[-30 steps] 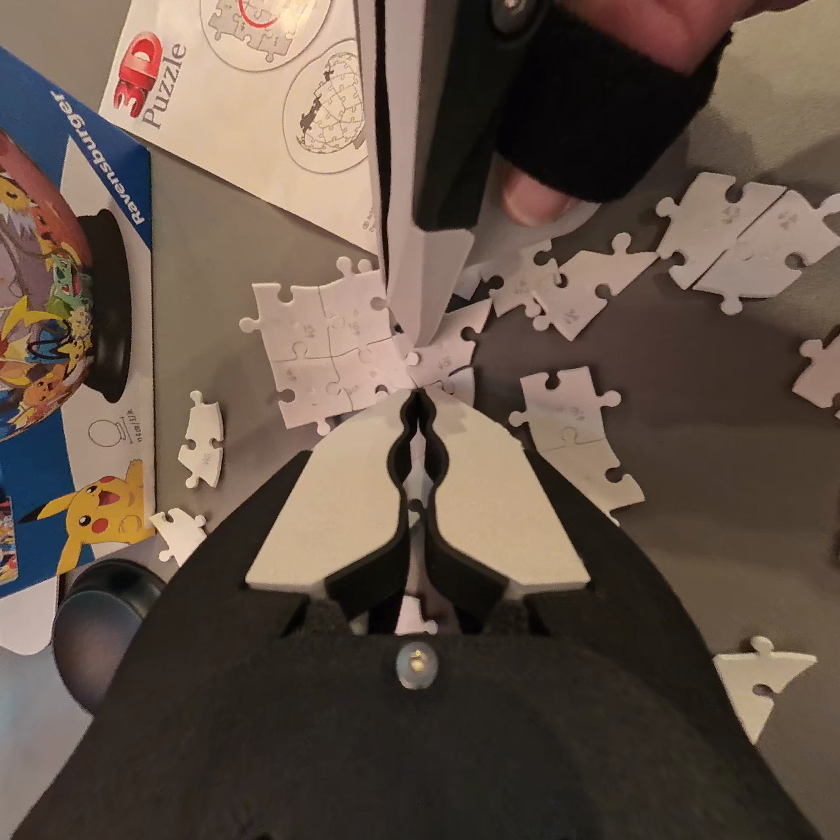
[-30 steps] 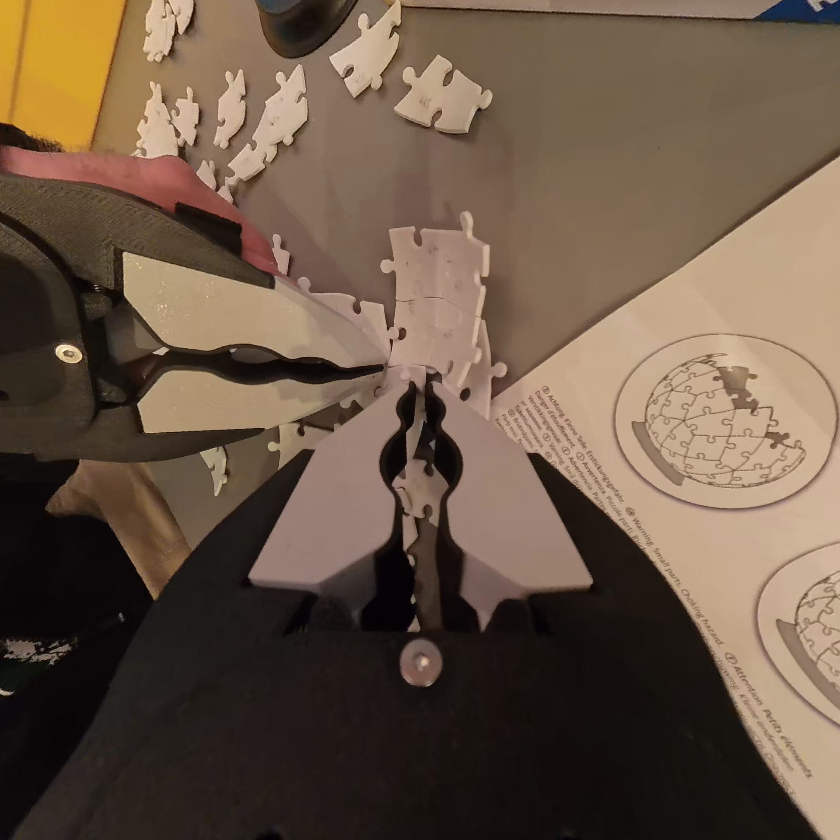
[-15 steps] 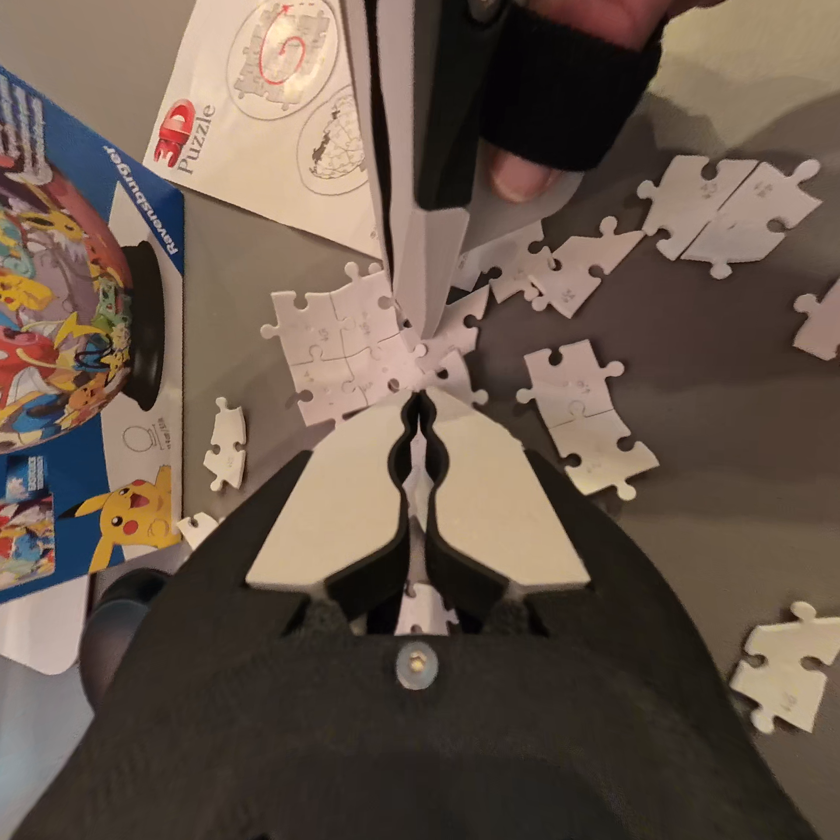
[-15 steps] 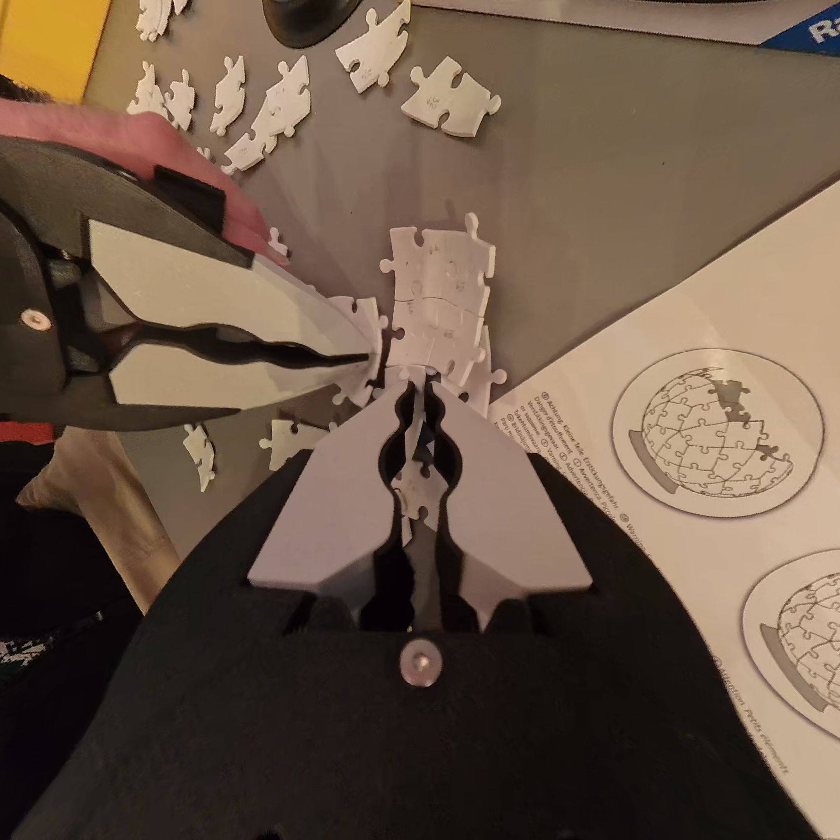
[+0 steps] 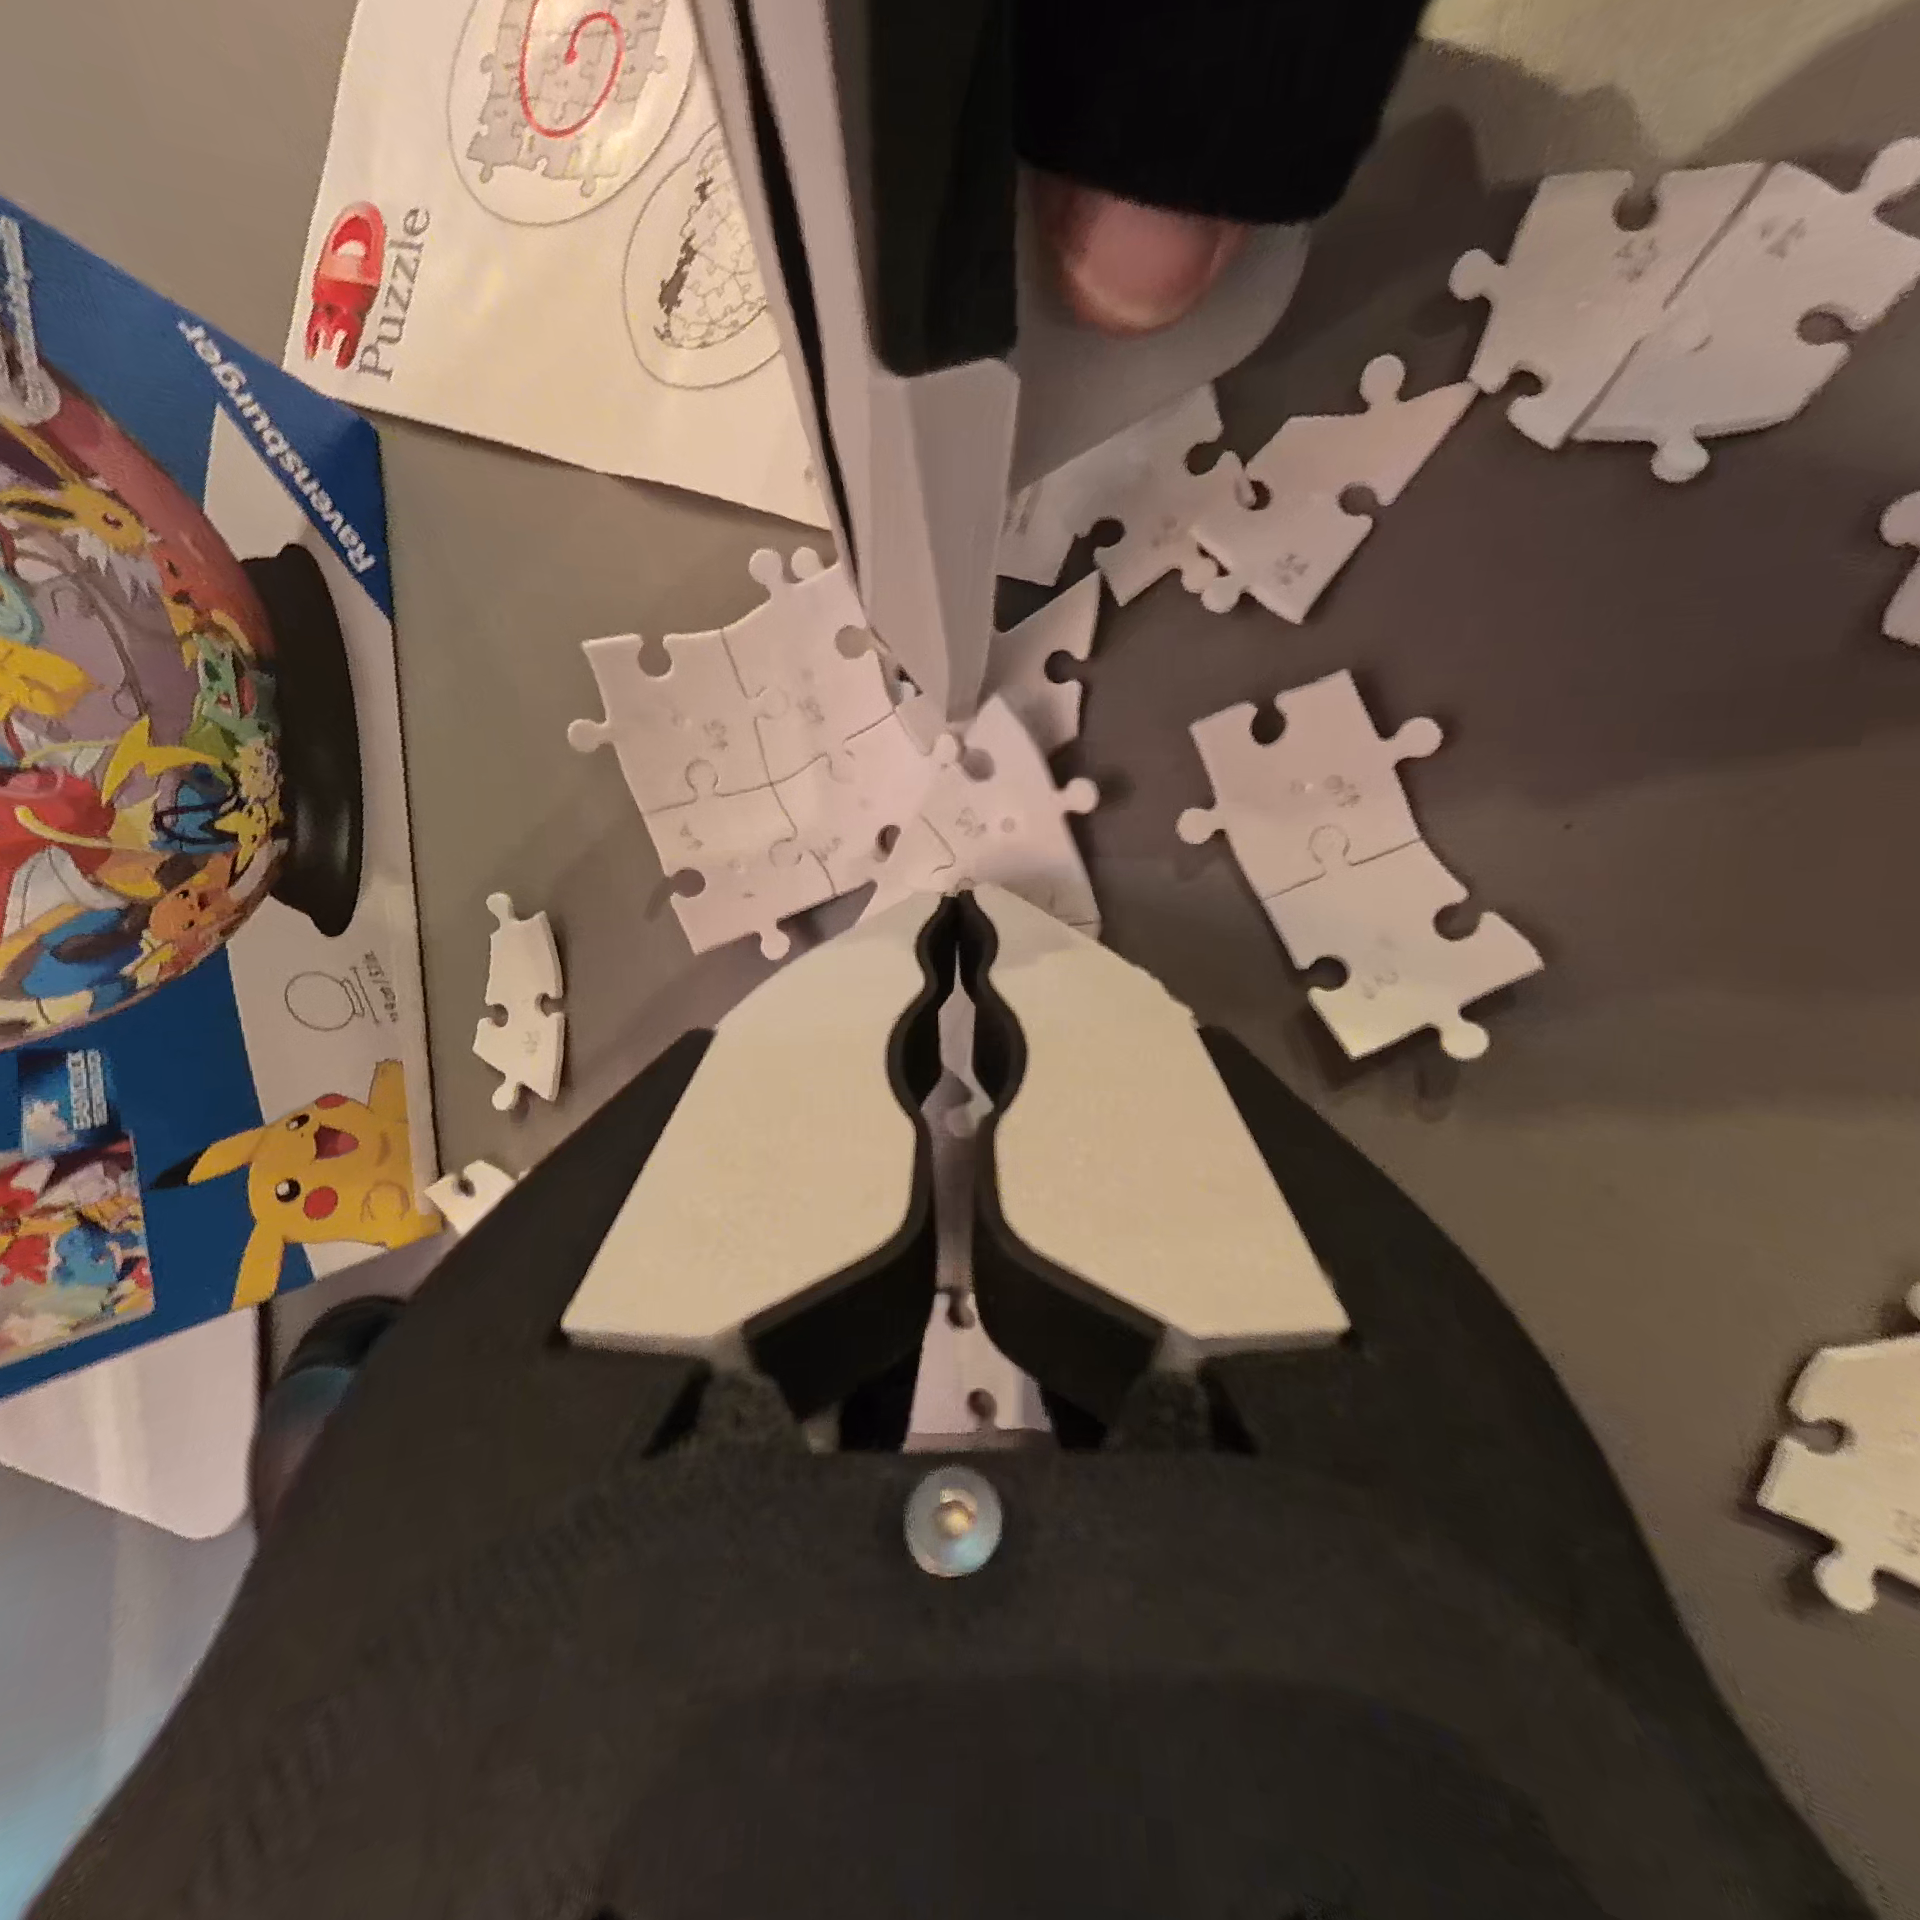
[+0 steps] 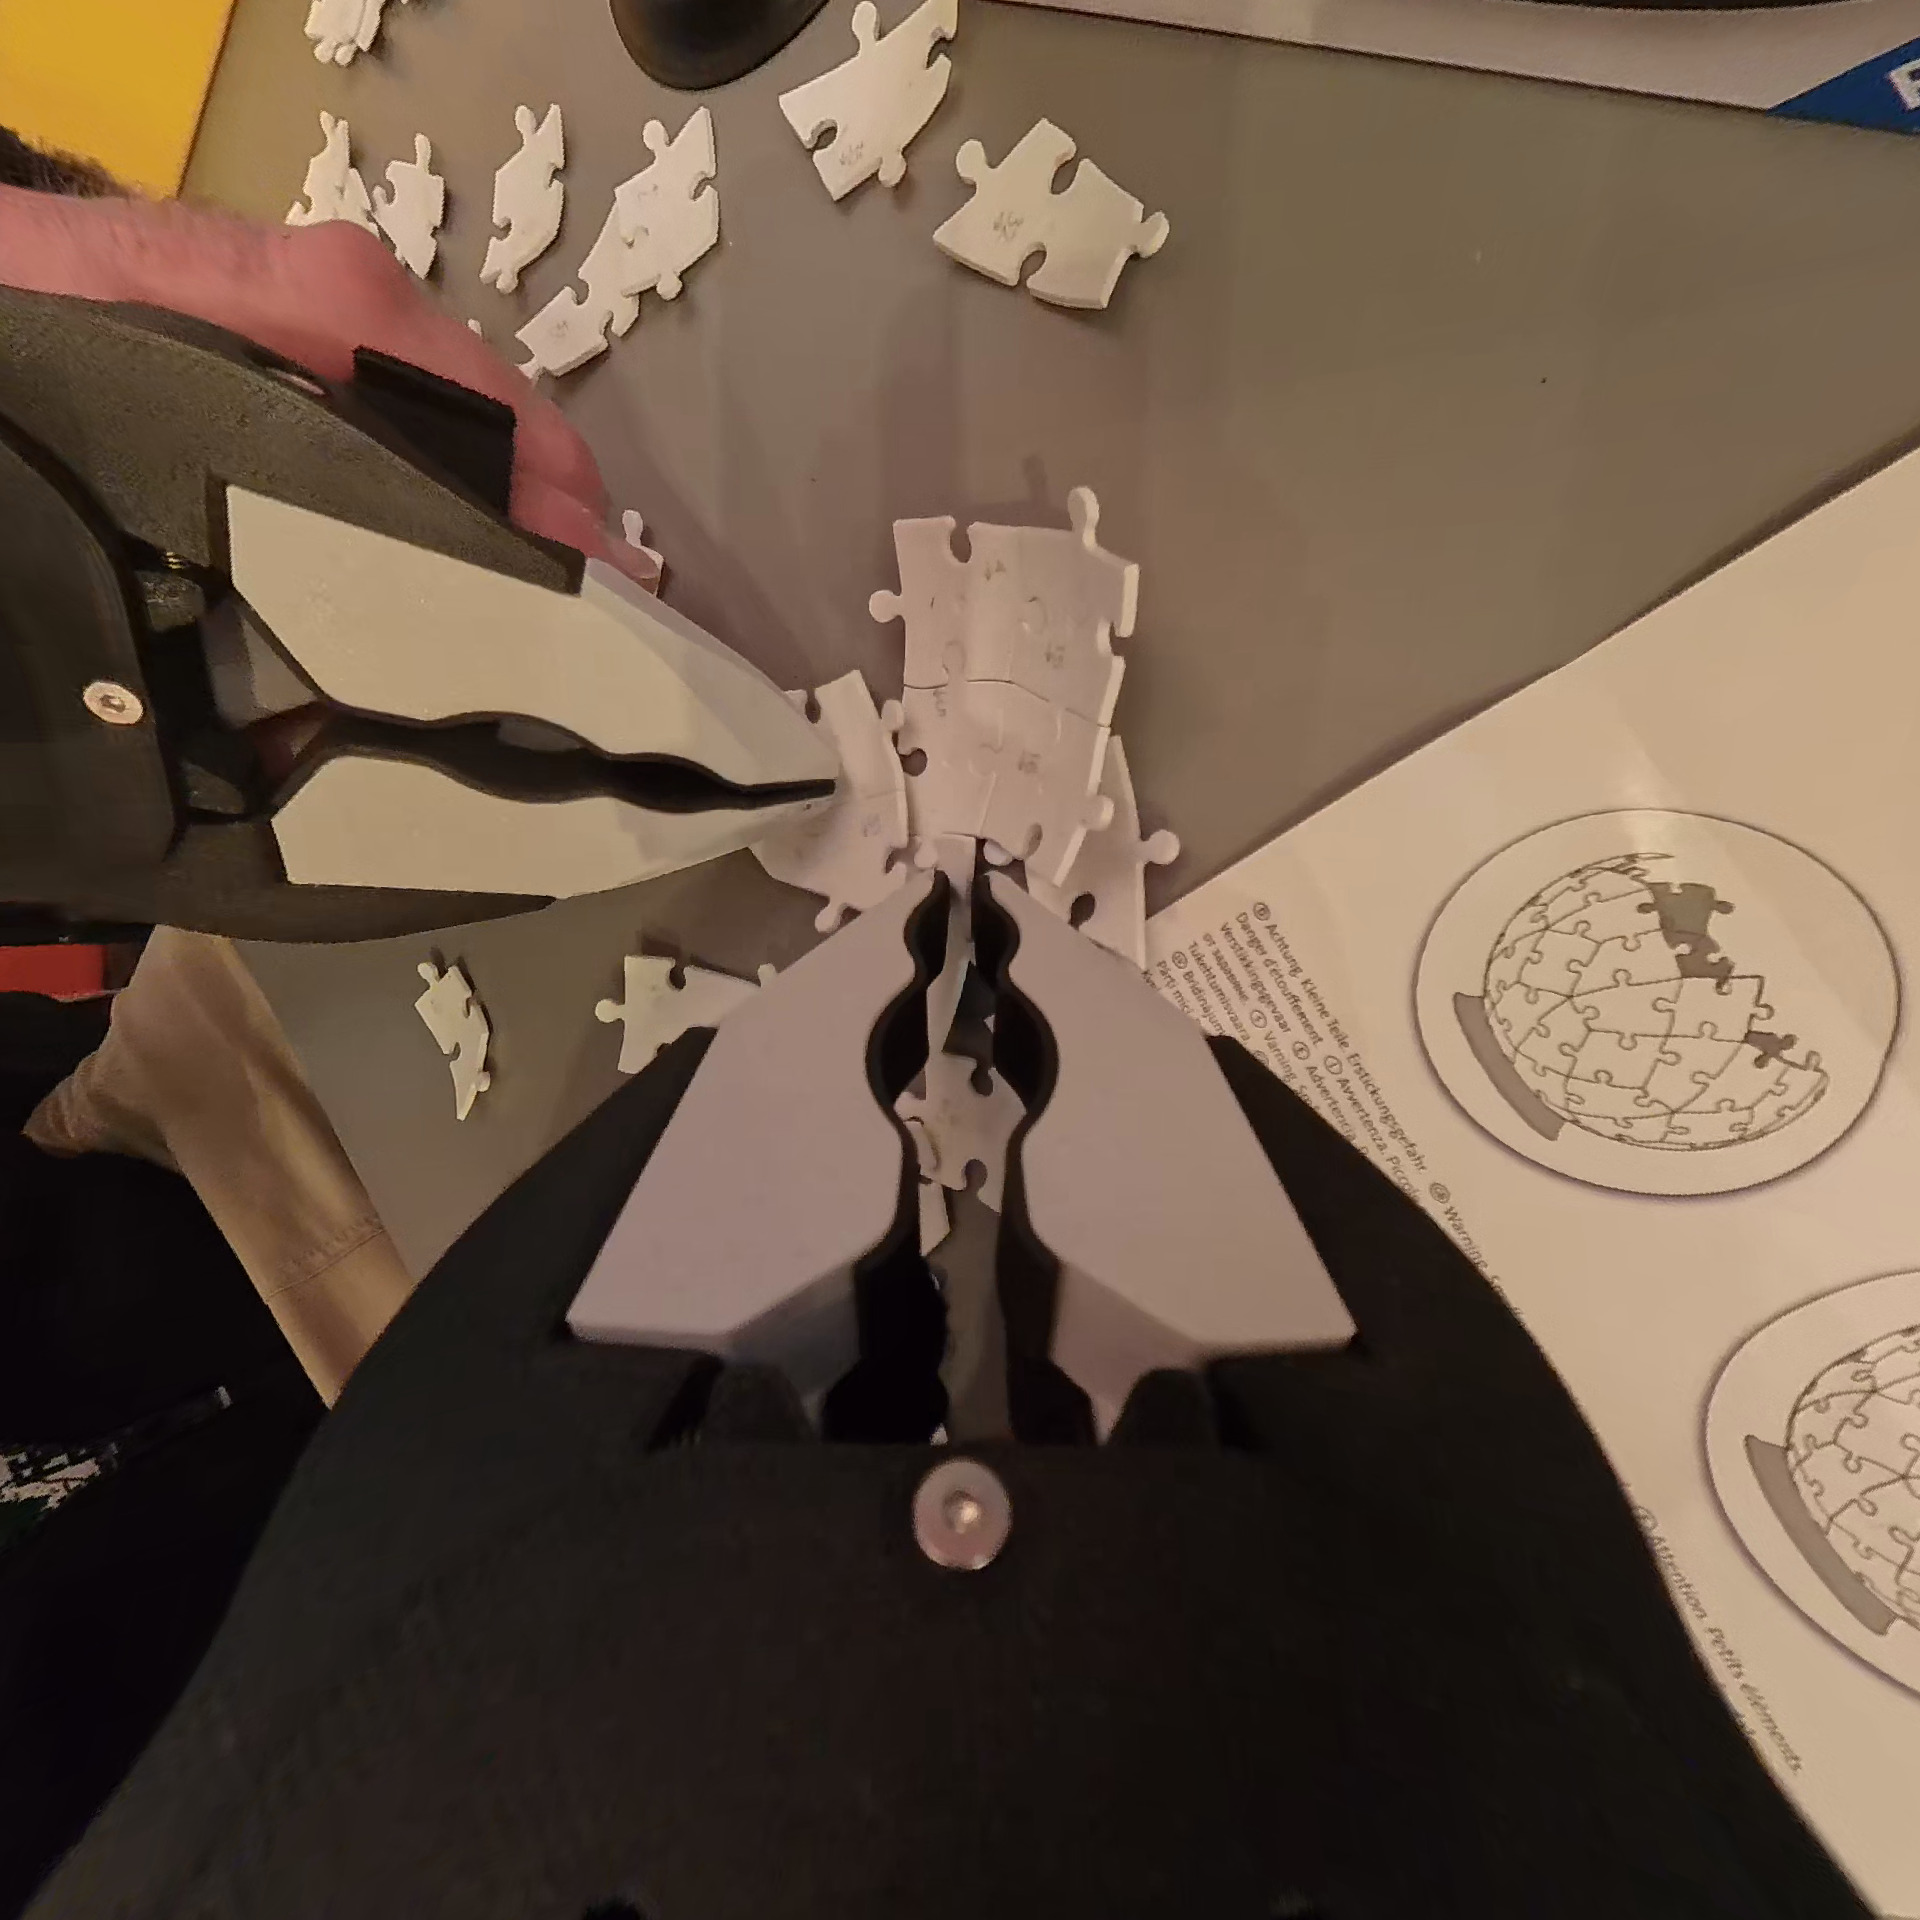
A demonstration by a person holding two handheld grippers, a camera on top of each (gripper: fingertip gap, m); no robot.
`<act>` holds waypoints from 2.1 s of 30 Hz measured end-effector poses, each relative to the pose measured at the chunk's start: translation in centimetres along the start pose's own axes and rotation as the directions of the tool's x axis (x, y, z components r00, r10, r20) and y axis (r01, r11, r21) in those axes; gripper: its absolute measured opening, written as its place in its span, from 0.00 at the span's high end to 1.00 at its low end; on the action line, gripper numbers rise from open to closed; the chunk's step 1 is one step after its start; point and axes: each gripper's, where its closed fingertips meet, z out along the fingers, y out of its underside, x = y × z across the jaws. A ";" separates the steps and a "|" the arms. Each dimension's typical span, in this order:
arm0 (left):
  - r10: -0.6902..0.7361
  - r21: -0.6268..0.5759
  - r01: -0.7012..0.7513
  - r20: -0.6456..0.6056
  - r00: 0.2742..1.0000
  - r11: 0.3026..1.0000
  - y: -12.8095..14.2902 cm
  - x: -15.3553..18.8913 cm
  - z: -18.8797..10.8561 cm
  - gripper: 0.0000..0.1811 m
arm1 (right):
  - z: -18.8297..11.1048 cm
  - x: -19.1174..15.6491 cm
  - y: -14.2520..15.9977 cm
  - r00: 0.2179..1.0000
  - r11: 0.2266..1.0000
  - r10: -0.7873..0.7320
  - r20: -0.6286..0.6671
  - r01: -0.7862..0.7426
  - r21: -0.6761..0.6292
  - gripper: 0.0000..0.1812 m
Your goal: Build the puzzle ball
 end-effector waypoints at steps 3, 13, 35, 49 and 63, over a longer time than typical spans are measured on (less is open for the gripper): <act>0.082 0.010 -0.082 -0.022 0.996 0.997 0.0 0.2 -0.1 1.00 | 0.0 0.1 0.0 1.000 1.000 -0.004 -0.001 0.004 -0.001 0.98; 0.265 -0.002 -0.265 -0.041 0.963 0.964 -0.4 0.0 0.1 1.00 | -0.1 0.2 0.0 1.000 1.000 -0.018 -0.002 0.018 -0.006 0.98; 0.275 -0.021 -0.276 -0.060 0.960 0.961 -0.6 -0.6 0.6 1.00 | -0.2 0.1 0.0 1.000 0.999 -0.031 0.001 0.031 -0.012 0.96; 0.368 -0.049 -0.377 -0.134 0.920 0.925 -0.4 -0.8 0.6 1.00 | -0.3 0.4 0.0 0.999 0.999 -0.031 0.008 0.031 -0.012 0.97; 0.492 -0.032 -0.498 -0.116 0.863 0.866 -0.9 -0.7 0.9 1.00 | -0.8 0.5 -0.5 0.997 0.997 -0.070 -0.021 0.070 0.007 0.98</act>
